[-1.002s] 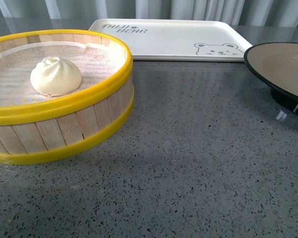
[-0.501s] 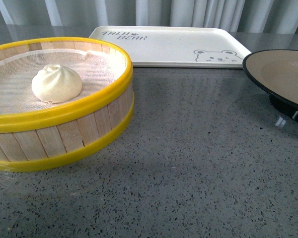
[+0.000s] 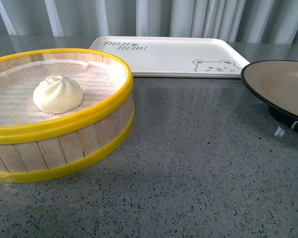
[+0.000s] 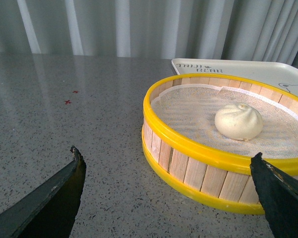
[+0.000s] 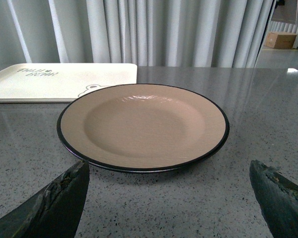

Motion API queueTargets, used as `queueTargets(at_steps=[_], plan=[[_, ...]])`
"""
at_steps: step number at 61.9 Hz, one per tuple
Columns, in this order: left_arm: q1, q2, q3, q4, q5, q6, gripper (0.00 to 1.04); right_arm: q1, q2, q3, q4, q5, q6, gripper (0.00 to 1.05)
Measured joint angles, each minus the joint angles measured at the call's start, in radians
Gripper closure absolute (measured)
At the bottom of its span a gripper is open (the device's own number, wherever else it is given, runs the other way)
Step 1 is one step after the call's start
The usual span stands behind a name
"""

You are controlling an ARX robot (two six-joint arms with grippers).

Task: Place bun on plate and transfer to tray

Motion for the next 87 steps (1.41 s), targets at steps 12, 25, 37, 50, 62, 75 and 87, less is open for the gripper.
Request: queueTargets(at_steps=[12,25,37,50,62,75,87], plan=[[0.000,0.000,0.000,0.000,0.000,0.000,0.07,0.000,0.000,0.000,0.000,0.000,0.000,0.09],[0.000,0.000,0.000,0.000,0.000,0.000,0.07,0.000,0.000,0.000,0.000,0.000,0.000,0.09],[-0.131,0.236,0.118,-0.351,-0.494,-0.252,0.07,0.000,0.000,0.000,0.000,-0.001,0.000,0.09],[-0.127,0.227,0.148,-0.335,-0.527,-0.325,0.07,0.000,0.000,0.000,0.000,0.000,0.000,0.09],[-0.170,0.414,0.260,-0.156,-0.530,-0.257,0.07,0.000,0.000,0.000,0.000,0.000,0.000,0.09],[-0.295,0.818,0.622,0.000,-0.413,-0.122,0.07,0.000,0.000,0.000,0.000,0.000,0.000,0.09],[-0.394,1.112,0.856,-0.085,-0.355,-0.097,0.07,0.000,0.000,0.000,0.000,0.000,0.000,0.09]])
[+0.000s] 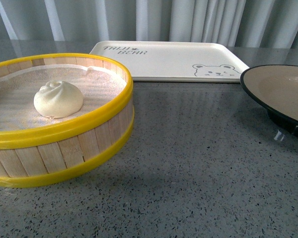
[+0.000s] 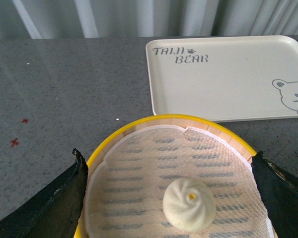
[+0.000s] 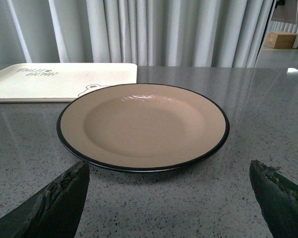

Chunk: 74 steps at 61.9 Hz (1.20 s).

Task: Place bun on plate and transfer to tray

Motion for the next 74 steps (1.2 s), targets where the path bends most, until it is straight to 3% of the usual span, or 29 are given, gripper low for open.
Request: queueTargets(at_steps=[26,74], plan=[[-0.052,0.196,0.043,-0.105,0.003,-0.029,0.07,0.000,0.000,0.000,0.000,0.000,0.000,0.09],[-0.055,0.310,0.042,-0.099,-0.015,-0.042,0.07,0.000,0.000,0.000,0.000,0.000,0.000,0.09]])
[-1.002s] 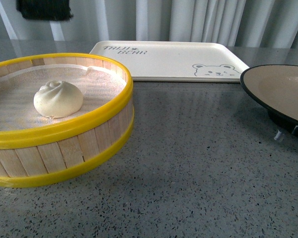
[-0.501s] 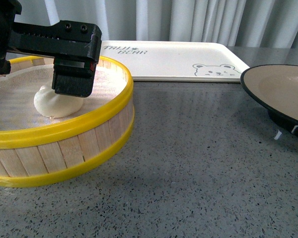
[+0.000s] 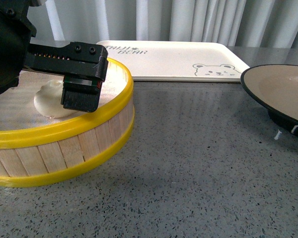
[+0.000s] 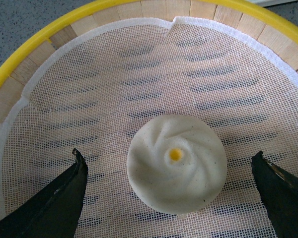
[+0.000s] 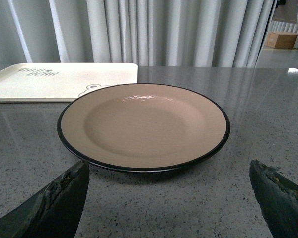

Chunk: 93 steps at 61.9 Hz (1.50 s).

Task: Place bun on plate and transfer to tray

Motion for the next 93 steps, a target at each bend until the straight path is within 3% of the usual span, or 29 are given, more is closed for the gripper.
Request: queueTargets(at_steps=[7,32,44,72,93], plan=[[-0.003,0.006,0.000,-0.001,0.001,-0.007,0.12,0.000,0.000,0.000,0.000,0.000,0.000,0.09],[-0.011,0.011,0.000,0.001,0.005,-0.023,0.76,0.000,0.000,0.000,0.000,0.000,0.000,0.09],[-0.012,0.011,0.004,0.001,0.005,-0.028,1.00,0.000,0.000,0.000,0.000,0.000,0.000,0.09],[-0.021,-0.008,0.047,-0.027,-0.003,-0.037,1.01,0.000,0.000,0.000,0.000,0.000,0.000,0.09],[-0.040,-0.047,0.190,-0.075,-0.025,-0.005,1.01,0.000,0.000,0.000,0.000,0.000,0.000,0.09]])
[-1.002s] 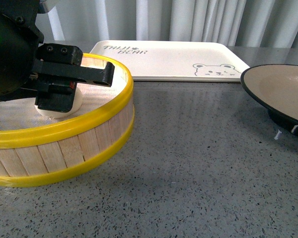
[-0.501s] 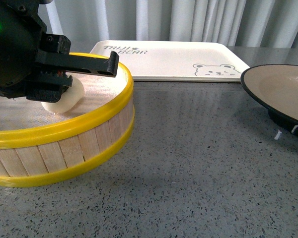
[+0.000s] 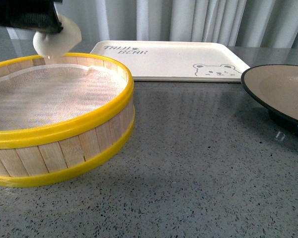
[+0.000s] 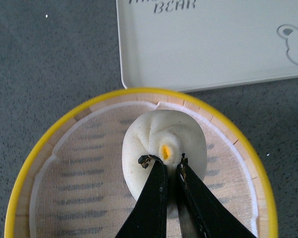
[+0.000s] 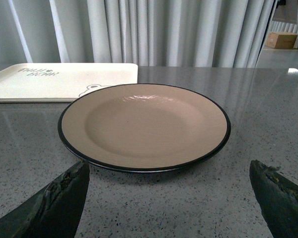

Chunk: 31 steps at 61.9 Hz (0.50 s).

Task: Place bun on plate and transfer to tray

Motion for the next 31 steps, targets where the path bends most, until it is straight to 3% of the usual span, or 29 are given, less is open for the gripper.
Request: queueTargets(at_steps=[31], plan=[[-0.252,0.289,0.444,-0.012,0.021,0.082,1.01,0.000,0.000,0.000,0.000,0.000,0.000,0.09]])
